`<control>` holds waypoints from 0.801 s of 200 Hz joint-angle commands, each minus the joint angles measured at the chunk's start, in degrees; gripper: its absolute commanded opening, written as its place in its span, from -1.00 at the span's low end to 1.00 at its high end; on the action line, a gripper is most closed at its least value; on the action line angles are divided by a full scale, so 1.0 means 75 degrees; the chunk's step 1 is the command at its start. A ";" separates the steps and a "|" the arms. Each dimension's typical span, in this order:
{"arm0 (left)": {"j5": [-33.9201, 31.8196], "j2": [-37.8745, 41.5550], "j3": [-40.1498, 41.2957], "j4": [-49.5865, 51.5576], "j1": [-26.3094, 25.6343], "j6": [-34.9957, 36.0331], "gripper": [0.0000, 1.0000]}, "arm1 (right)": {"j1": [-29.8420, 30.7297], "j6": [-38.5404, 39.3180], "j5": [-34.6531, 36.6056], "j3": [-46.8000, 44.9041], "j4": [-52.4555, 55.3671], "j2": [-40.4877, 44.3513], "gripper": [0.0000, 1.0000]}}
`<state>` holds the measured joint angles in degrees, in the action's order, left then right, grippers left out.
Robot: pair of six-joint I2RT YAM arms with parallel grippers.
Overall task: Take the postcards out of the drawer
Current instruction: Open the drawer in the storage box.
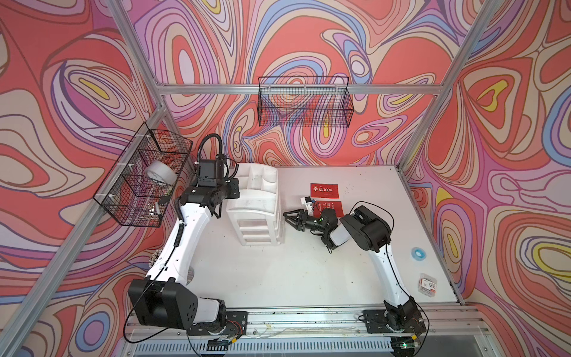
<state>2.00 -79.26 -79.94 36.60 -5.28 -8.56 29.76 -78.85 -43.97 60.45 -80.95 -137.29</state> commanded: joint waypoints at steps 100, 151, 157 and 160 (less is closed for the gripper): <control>-0.0185 -0.0290 0.0100 0.0826 -0.0022 0.0165 -1.00 | -0.0183 0.0414 -0.0121 -0.0083 -0.0125 0.0217 0.06; -0.0159 -0.0328 0.0100 0.0812 -0.0023 0.0141 -1.00 | -0.0170 0.0820 -0.0080 -0.0114 0.0714 0.0464 0.09; -0.0152 -0.0337 0.0100 0.0812 -0.0024 0.0144 -1.00 | -0.0169 0.0853 -0.0062 -0.0108 0.0814 0.0489 0.09; -0.0159 -0.0341 0.0094 0.0815 -0.0023 0.0145 -1.00 | -0.0168 0.0873 -0.0048 -0.0113 0.0869 0.0503 0.08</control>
<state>3.20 -79.44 -80.01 36.45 -5.85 -8.58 28.84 -74.76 -44.62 59.72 -76.97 -136.62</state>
